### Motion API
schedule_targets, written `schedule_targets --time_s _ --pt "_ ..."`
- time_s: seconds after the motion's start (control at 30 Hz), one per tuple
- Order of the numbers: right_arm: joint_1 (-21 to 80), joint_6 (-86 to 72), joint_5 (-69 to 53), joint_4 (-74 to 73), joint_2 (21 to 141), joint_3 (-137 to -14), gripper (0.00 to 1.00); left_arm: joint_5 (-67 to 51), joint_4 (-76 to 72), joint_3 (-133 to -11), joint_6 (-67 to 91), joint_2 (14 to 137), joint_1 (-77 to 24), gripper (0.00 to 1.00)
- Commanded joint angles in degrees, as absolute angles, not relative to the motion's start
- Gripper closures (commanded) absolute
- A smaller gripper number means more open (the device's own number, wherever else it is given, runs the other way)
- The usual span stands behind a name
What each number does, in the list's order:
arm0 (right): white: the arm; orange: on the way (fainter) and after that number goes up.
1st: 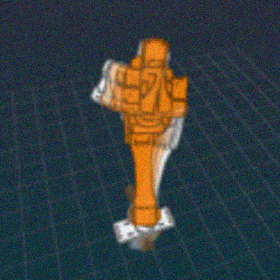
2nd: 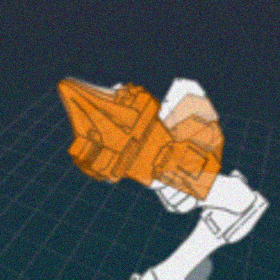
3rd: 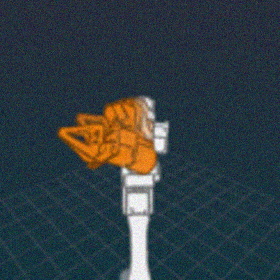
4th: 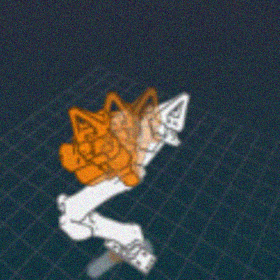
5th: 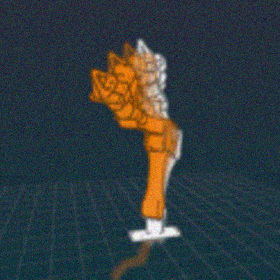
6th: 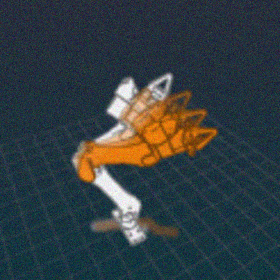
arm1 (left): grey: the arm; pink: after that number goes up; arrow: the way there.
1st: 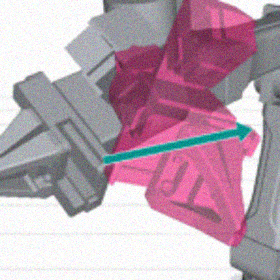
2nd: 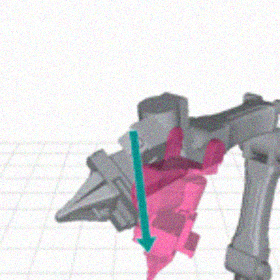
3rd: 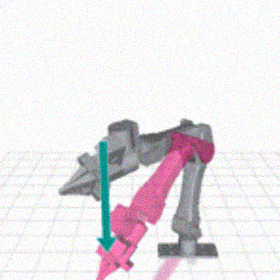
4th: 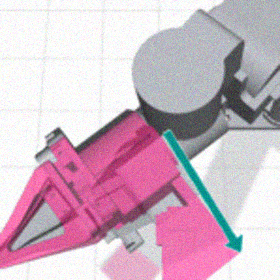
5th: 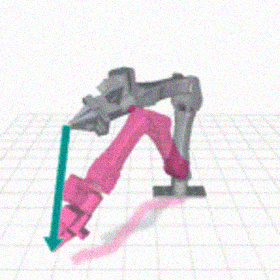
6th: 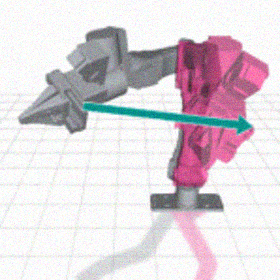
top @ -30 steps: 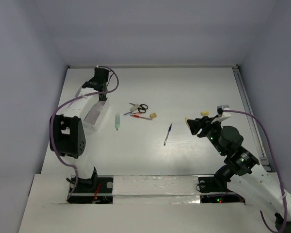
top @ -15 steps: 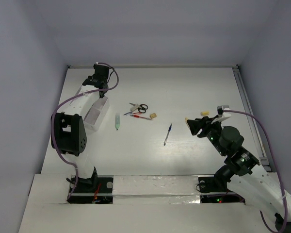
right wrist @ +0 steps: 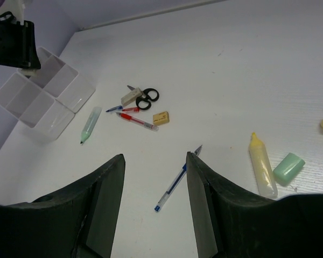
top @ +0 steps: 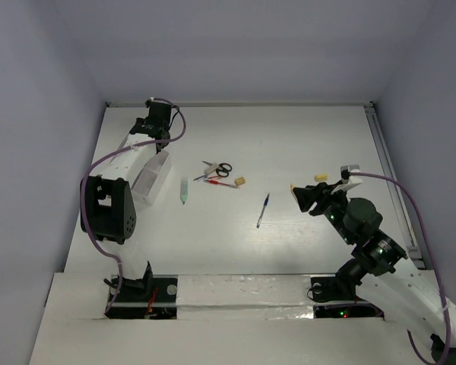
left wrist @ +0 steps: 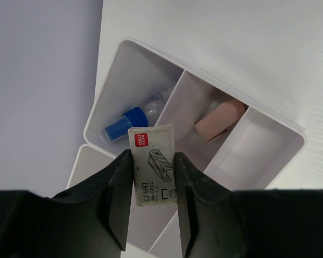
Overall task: Sort the stationery into containers
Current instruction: Place the stationery in the storage box.
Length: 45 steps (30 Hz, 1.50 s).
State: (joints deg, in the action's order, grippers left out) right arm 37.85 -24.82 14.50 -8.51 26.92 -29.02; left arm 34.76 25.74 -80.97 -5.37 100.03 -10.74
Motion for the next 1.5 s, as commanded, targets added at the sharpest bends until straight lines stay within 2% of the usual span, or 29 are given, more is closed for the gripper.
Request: schedule_targets --time_s 0.0,0.33,0.43,0.67,1.47 --pt "37.8 -23.6 14.1 -6.2 26.3 -28.6 0.45 37.3 24.4 -79.5 -6.3 99.6 -10.5 0.84" --pt "37.8 -23.6 14.2 -6.6 25.9 -28.6 0.45 38.8 24.3 -78.8 -6.0 100.5 -11.0 0.76" --pt "37.8 -23.6 14.2 -6.5 25.8 -28.5 0.45 39.0 24.3 -78.9 -5.9 100.4 -11.0 0.67" --pt "37.8 -23.6 14.1 -6.5 25.9 -28.6 0.45 39.5 24.5 -79.5 -5.7 100.3 -11.0 0.59" --pt "37.8 -23.6 13.5 -6.3 26.6 -28.6 0.45 37.4 25.3 -79.6 -2.3 100.6 -11.5 0.58"
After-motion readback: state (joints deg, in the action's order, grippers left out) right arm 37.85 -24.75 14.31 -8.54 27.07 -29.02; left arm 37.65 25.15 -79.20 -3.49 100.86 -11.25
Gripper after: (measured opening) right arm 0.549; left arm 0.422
